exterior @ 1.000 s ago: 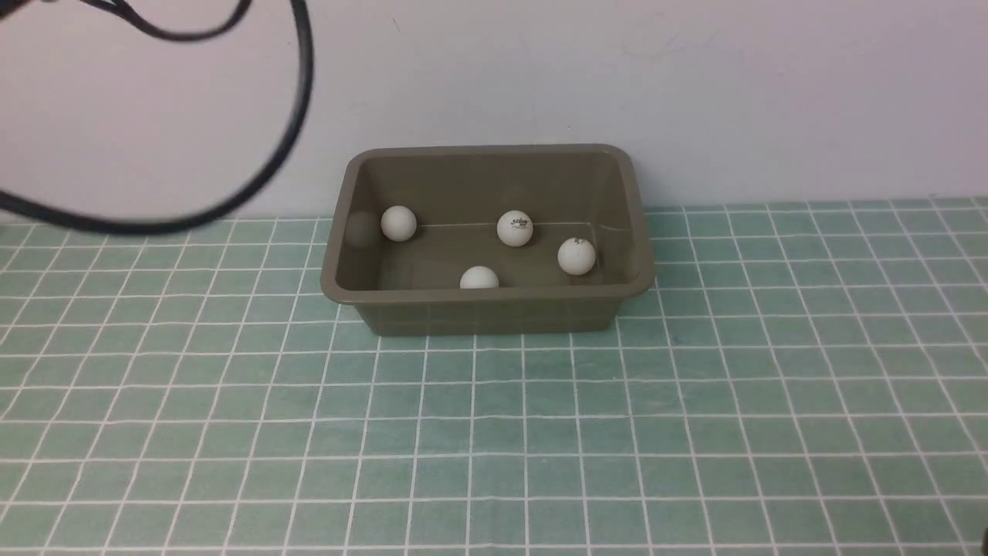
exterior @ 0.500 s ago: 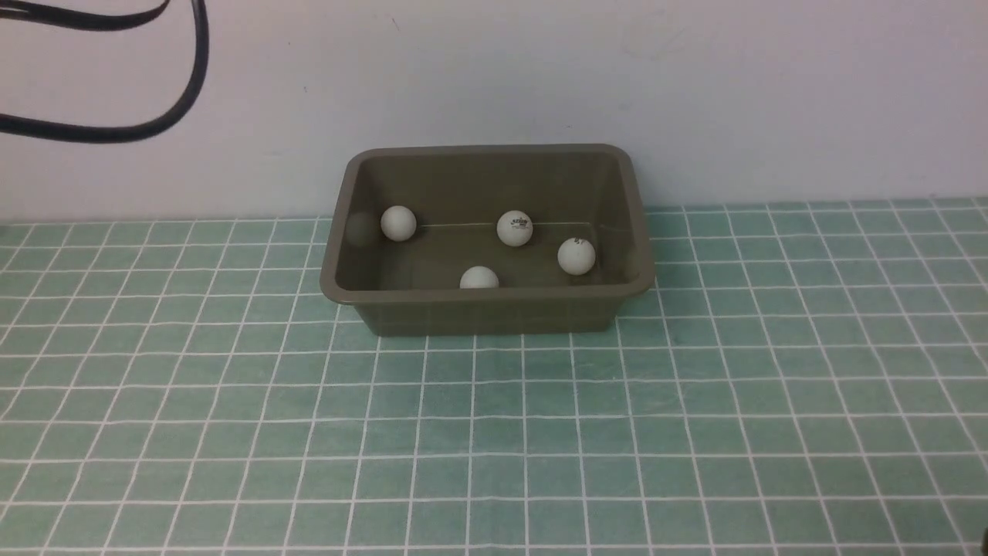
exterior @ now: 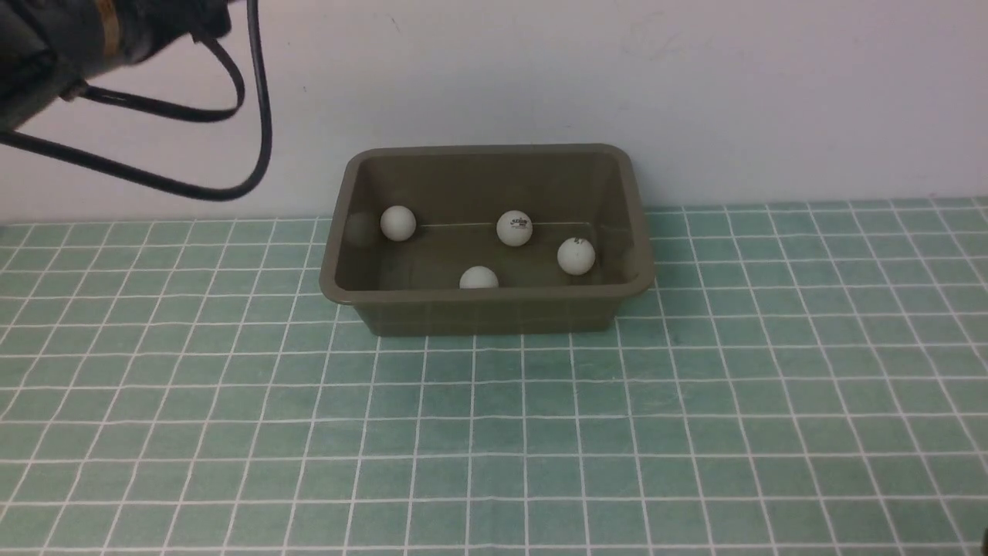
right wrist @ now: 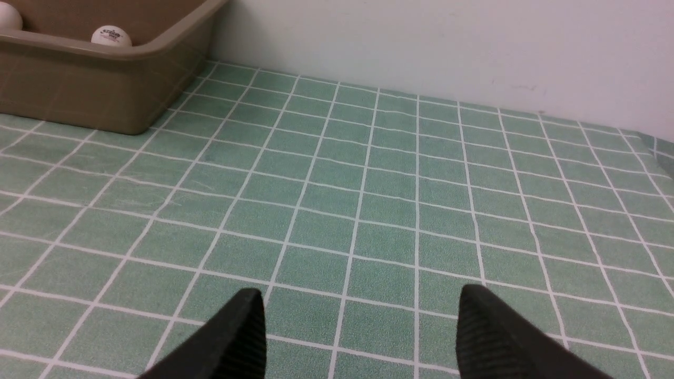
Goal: Put the table tennis balls in the box on the green coffee tablecloth.
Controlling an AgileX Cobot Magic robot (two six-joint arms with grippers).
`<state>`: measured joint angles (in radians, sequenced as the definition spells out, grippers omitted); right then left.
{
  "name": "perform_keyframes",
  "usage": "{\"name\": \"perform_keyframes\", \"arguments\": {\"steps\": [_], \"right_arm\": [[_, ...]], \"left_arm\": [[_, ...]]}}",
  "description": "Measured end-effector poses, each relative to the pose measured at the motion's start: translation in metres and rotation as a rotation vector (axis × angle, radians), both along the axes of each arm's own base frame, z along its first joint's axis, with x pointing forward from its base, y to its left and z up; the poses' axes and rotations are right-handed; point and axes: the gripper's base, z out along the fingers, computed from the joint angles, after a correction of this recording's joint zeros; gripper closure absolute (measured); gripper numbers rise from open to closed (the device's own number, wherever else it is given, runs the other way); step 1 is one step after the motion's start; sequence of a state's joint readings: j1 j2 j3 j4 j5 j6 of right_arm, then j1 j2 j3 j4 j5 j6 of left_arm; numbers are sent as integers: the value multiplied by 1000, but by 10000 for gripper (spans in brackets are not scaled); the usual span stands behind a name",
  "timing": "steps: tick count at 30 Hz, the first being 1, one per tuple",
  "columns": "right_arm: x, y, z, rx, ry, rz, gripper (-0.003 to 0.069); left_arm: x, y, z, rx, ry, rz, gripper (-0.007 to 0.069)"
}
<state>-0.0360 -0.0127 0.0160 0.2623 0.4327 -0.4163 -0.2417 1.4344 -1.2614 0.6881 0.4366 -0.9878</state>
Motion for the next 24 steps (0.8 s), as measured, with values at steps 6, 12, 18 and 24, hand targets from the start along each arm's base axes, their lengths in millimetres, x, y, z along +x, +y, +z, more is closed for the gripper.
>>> {"name": "perform_keyframes", "arguments": {"steps": [6,12,18,24], "right_arm": [[0,0,0,0,0,0,211],[0,0,0,0,0,0,211],[0,0,0,0,0,0,211],[0,0,0,0,0,0,211]], "left_arm": [[-16,-11,-25,139,310,-234,104],[-43,-21,-40,229,412,-517,104],[-98,-7,-24,240,279,-506,104],[-152,8,-22,256,131,-479,104]]}}
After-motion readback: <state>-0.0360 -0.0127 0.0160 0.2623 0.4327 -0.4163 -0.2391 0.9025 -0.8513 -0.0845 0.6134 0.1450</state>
